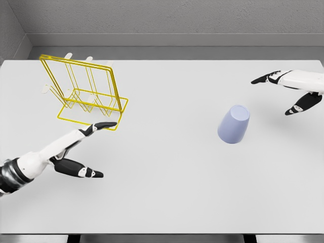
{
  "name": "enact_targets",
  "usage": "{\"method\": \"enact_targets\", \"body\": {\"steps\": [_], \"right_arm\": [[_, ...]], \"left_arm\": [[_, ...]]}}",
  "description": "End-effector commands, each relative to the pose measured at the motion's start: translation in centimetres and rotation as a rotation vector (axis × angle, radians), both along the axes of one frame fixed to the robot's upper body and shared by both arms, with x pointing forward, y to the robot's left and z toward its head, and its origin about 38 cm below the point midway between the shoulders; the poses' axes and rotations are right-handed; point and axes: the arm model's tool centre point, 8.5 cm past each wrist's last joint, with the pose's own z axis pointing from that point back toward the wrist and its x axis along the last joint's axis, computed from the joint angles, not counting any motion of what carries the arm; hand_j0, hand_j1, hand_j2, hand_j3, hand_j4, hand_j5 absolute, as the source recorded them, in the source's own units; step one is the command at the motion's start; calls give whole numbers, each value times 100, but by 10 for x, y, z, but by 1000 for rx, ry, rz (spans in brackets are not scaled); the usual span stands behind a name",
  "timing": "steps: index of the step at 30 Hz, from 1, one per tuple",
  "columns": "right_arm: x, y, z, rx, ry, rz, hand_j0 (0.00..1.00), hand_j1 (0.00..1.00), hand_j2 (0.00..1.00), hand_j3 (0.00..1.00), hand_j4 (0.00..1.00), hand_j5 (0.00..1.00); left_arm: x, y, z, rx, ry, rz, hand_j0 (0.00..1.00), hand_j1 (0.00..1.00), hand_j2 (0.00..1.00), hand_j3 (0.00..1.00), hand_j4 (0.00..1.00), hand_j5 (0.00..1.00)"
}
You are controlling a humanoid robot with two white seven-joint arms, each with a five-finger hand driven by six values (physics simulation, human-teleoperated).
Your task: Place the cup on the cup holder with both arms
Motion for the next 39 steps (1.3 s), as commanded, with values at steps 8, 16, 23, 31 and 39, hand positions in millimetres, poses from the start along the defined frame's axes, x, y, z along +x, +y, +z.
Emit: {"method": "enact_targets", "body": {"steps": [8, 16, 23, 31, 39], "right_arm": [[-7, -2, 10, -48, -33, 14, 100, 100, 100, 100, 100, 100], [-14, 30, 24, -89, -39, 136, 100, 100, 100, 100, 100, 100], [-12, 69, 21, -80, -45, 236, 100, 100, 100, 100, 100, 100], [-12, 86, -5, -142, -1, 287, 100, 100, 100, 100, 100, 100], [-13, 90, -14, -144, 19, 298, 100, 100, 100, 100, 100, 100]], "left_arm": [[-2, -49, -18, -114, 24, -52, 100, 100, 100, 100, 100, 100], [2, -72, -3, -112, -67, -94, 100, 100, 100, 100, 100, 100], [22, -96, -5, -112, 51, -27, 100, 100, 100, 100, 100, 100], [43, -123, -33, -119, 270, 23, 100, 100, 100, 100, 100, 100], [52, -121, -43, -69, 263, 37, 100, 100, 100, 100, 100, 100]]}}
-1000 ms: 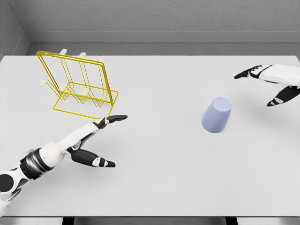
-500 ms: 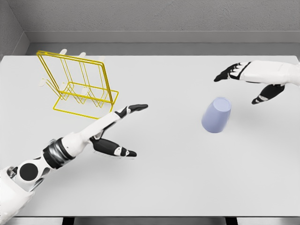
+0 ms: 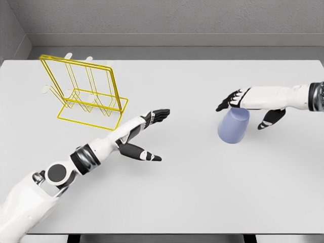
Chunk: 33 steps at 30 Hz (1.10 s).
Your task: Place the cup on the cup holder with both arms
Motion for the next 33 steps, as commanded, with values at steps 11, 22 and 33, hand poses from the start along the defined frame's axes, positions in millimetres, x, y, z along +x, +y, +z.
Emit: {"method": "enact_targets", "body": {"steps": [11, 22, 33], "right_arm": [[1, 10, -10, 11, 25, 12, 100, 100, 100, 100, 100, 100], [5, 4, -16, 4, 40, -12, 100, 100, 100, 100, 100, 100], [7, 6, -20, 8, 46, -13, 83, 83, 83, 83, 83, 83]], "left_arm": [[1, 3, -1, 4, -11, 11, 100, 100, 100, 100, 100, 100], [-3, -3, 7, -73, -93, -15, 100, 100, 100, 100, 100, 100], [1, 7, -11, -94, -74, 23, 100, 100, 100, 100, 100, 100]]}}
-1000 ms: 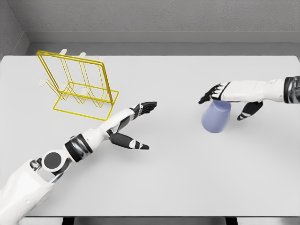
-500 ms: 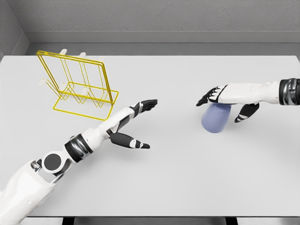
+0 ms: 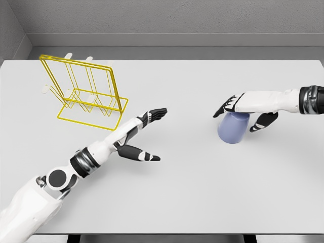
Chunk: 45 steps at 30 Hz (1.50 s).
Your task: Place the cup on the cup holder with both arms
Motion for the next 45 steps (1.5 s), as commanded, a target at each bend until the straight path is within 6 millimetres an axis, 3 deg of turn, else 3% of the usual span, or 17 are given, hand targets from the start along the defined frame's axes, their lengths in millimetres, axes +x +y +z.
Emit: {"method": "enact_targets", "body": {"steps": [1, 14, 27, 45], "right_arm": [[1, -2, 0, 4, 4, -9, 82, 82, 82, 82, 82, 82], [1, -1, -7, -2, 19, -11, 65, 65, 65, 65, 65, 65], [7, 1, 14, -3, -28, 1, 65, 65, 65, 65, 65, 65], [1, 28, 41, 14, -91, 91, 65, 65, 65, 65, 65, 65]], "left_arm": [[3, 1, 1, -27, 5, 17, 100, 100, 100, 100, 100, 100], [6, -1, -8, 26, 47, 41, 100, 100, 100, 100, 100, 100], [7, 2, -6, 49, 22, 36, 100, 100, 100, 100, 100, 100], [6, -2, -6, 35, 23, 37, 100, 100, 100, 100, 100, 100]]}}
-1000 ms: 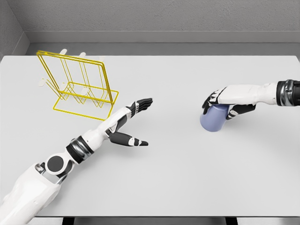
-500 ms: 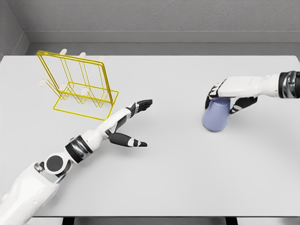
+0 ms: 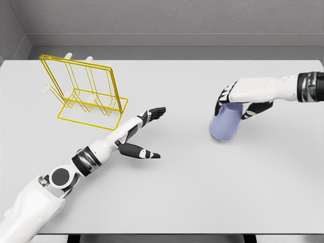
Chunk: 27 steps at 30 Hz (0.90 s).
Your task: Place the cup on the cup holder with both arms
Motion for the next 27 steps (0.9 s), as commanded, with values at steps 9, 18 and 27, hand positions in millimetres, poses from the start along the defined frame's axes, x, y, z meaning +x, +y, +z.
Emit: {"method": "enact_targets", "body": {"steps": [9, 18, 27], "right_arm": [[2, 31, 8, 41, -18, 65, 65, 65, 65, 65, 65, 65], [1, 51, 3, 56, -7, 106, 65, 65, 65, 65, 65, 65], [2, 68, -2, 72, 5, 136, 65, 65, 65, 65, 65, 65]], "left_arm": [[0, 0, 0, -5, 2, 2, 100, 100, 100, 100, 100, 100], [0, 1, 0, -4, 1, 3, 100, 100, 100, 100, 100, 100], [2, 4, 3, -10, -4, 13, 100, 100, 100, 100, 100, 100]]}}
